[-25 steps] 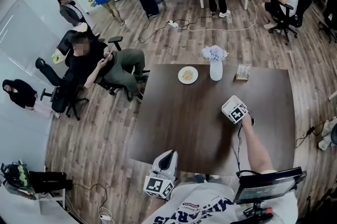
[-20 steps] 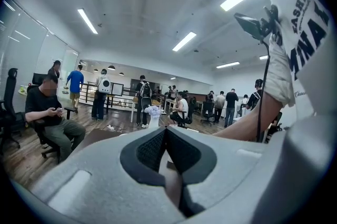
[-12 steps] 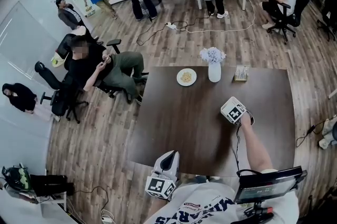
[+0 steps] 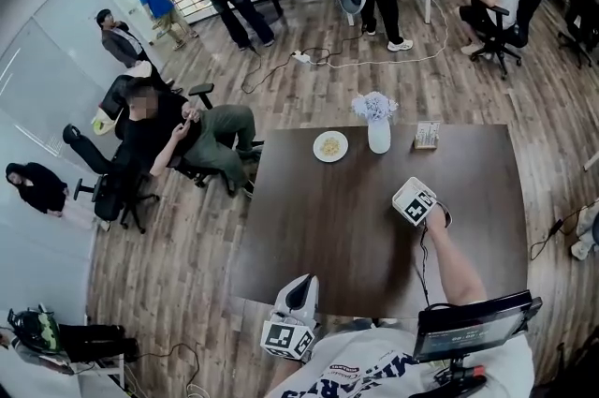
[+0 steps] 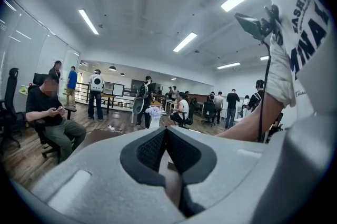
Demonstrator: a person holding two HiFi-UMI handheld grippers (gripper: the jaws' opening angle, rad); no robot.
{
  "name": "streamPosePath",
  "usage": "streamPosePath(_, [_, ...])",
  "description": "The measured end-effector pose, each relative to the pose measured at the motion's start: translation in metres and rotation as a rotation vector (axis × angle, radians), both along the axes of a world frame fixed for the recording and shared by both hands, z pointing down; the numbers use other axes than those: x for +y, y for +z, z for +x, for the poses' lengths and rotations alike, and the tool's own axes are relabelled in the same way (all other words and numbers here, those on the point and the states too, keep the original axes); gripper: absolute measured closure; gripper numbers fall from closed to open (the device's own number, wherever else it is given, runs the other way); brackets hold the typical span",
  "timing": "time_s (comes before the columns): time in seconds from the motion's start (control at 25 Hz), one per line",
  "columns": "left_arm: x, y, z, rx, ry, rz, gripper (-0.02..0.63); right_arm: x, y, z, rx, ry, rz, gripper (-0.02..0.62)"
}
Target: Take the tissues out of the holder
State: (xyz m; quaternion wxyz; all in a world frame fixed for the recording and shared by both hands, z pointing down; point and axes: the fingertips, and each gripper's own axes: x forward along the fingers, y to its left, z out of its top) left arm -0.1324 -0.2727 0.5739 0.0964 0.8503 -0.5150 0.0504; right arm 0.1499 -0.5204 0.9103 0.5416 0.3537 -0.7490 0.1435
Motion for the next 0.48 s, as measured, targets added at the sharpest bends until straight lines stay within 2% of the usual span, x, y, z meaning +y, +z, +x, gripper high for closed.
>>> streamPosePath(0.28, [-0.004, 0.0, -0.002, -0.003, 0.006, 0.012, 0.603, -0.011, -0.016, 0.008, -0.012, 0.019, 0.08, 0.586])
streamPosePath(0.48, [0.002, -0.004, -0.001, 0.002, 0.016, 0.017, 0.601, -0.017, -0.054, 0.007, -0.044, 0.024, 0.169, 0.588])
